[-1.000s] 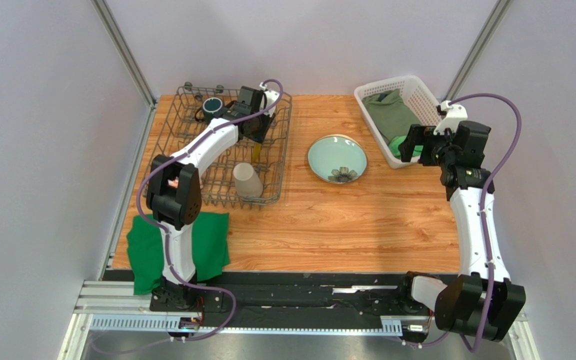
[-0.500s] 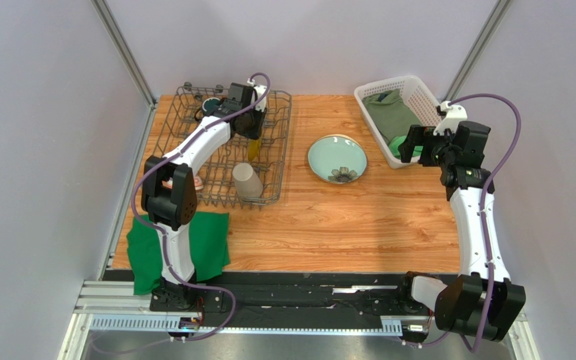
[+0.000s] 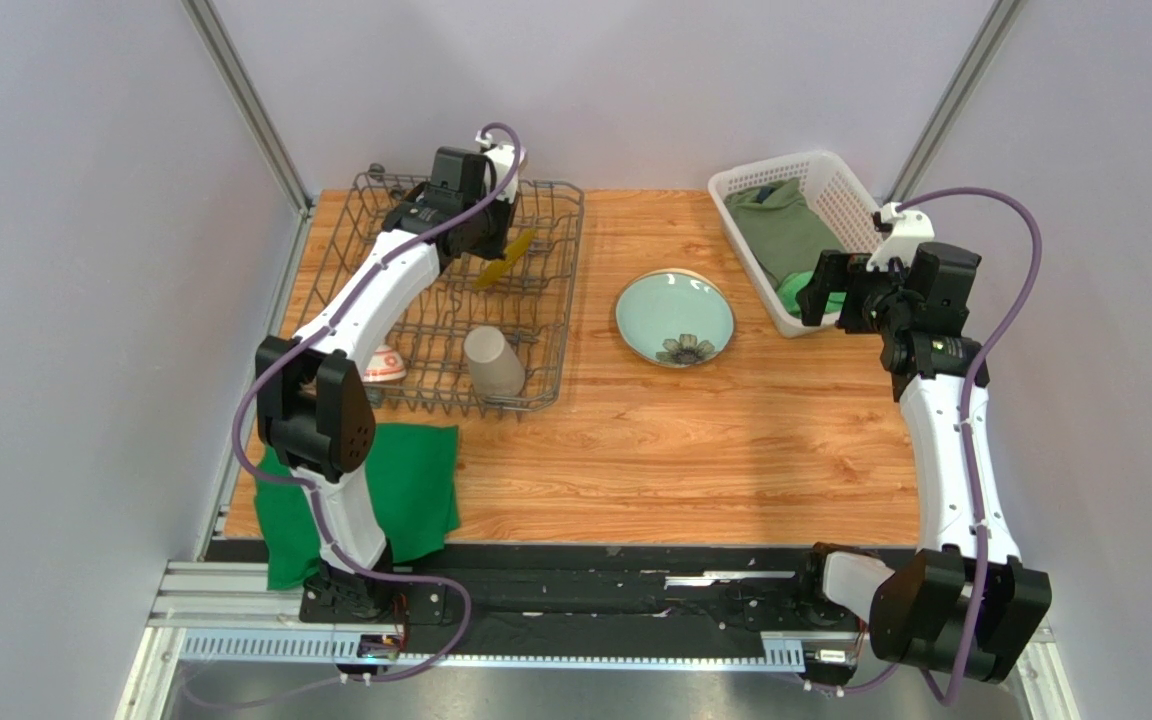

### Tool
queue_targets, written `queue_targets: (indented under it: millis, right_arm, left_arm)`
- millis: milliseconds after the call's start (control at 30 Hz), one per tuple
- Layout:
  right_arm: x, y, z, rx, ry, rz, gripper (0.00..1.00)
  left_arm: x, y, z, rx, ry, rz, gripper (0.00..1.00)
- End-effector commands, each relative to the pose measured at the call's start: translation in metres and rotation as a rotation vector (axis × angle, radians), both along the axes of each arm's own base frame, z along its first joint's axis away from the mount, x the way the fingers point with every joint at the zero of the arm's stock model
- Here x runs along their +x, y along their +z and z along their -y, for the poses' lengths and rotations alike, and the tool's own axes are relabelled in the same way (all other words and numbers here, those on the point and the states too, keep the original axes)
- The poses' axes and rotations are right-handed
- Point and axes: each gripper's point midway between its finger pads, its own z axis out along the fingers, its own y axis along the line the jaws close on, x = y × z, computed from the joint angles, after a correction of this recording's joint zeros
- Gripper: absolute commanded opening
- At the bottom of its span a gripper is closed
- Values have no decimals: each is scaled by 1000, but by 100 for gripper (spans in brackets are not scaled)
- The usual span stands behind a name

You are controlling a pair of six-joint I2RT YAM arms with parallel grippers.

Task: Unload the mixed dishes from the dish rack
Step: Pick up the plate from the dish rack.

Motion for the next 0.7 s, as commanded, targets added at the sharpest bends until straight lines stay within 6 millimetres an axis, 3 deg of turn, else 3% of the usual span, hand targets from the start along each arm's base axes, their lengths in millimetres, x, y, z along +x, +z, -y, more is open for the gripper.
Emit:
queue_targets:
  millis: [0,267,433,567,667]
  right_arm:
    - [5,9,2,-15,4,33,99]
    - [6,7,3,-14,6,27,99]
    - [6,7,3,-14,6,27,99]
    - [5,9,2,-15,6,31,99]
    - [6,7,2,-15,6,28,99]
  left_arm:
    - [-4,64,-2,-40,-27,134,0]
    - [-15,87,2,-49,-82,187,0]
    - [-16,67,9,14,-144,169,0]
    - [-6,31,3,206,-179,184,1]
    - [2,12,3,269,-222,188,14]
